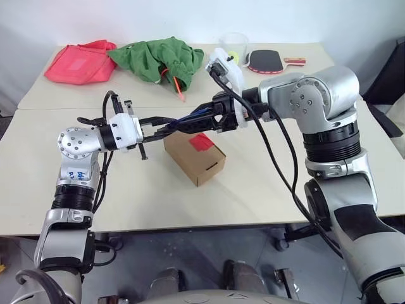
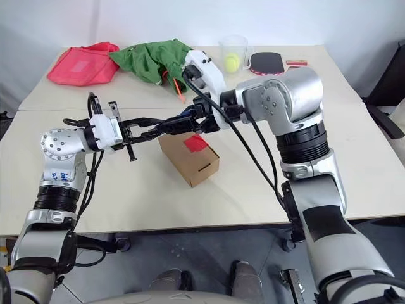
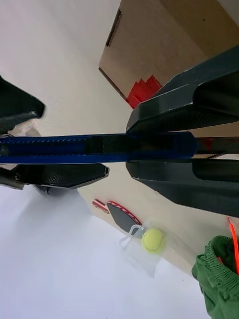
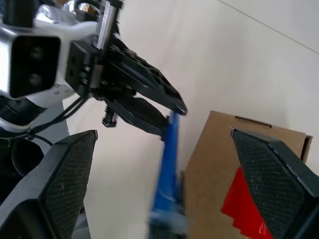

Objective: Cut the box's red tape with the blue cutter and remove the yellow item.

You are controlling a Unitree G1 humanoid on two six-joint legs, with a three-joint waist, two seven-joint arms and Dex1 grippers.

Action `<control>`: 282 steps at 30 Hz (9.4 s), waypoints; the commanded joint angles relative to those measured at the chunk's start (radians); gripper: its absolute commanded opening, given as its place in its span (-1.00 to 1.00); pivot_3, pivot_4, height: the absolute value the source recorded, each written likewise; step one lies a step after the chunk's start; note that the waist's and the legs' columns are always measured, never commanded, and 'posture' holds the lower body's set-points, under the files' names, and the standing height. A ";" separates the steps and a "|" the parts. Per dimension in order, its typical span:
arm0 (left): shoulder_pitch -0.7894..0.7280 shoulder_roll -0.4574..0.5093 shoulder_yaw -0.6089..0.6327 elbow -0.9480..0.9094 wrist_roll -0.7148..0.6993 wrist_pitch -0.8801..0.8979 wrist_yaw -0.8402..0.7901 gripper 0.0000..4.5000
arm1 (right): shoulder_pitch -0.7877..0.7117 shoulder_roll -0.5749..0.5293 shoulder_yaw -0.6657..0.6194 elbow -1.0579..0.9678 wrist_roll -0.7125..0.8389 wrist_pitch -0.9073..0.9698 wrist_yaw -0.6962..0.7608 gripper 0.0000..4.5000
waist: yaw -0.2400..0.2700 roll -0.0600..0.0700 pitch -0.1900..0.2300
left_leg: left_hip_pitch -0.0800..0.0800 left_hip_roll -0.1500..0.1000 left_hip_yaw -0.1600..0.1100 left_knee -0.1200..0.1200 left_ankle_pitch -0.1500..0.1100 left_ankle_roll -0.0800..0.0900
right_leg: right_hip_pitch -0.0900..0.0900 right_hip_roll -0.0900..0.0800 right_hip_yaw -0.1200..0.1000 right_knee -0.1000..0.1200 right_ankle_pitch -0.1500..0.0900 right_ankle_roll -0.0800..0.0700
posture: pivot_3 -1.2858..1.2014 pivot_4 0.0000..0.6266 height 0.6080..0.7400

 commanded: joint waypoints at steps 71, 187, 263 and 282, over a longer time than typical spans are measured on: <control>-0.369 0.003 -0.175 0.415 0.104 0.558 -0.267 -0.98 | 0.234 -0.184 -0.186 -0.567 -0.003 0.140 -0.322 -0.93 | 0.002 -0.001 0.001 | -0.007 0.000 0.002 0.000 0.000 0.000 | -0.008 0.001 0.001 0.000 0.000 0.000 | 0.03 -0.52 1.00; -0.506 -0.099 -0.394 0.619 0.500 0.715 -0.188 -0.98 | 0.084 -0.280 0.300 -0.319 -0.165 0.001 -0.029 -0.93 | 0.004 -0.002 -0.005 | -0.010 0.000 0.001 0.014 0.000 0.001 | -0.008 0.000 0.003 0.008 0.000 0.000 | 0.03 -0.52 1.00; -0.467 -0.114 -0.383 0.567 0.481 0.759 -0.163 -0.98 | 0.090 -0.400 0.156 -0.300 -0.182 -0.109 0.106 -0.93 | 0.008 0.002 -0.011 | -0.009 0.000 0.002 0.017 0.000 0.003 | -0.007 -0.001 0.005 0.008 0.001 -0.001 | 0.03 -0.52 1.00; -0.481 -0.109 -0.373 0.586 0.473 0.767 -0.170 -0.98 | 0.786 -0.415 -0.267 -0.388 -0.281 -0.516 -0.190 -0.93 | 0.024 0.001 -0.012 | 0.000 0.000 0.006 0.015 0.000 0.004 | 0.000 -0.001 0.006 0.005 0.000 -0.001 | 0.03 -0.52 1.00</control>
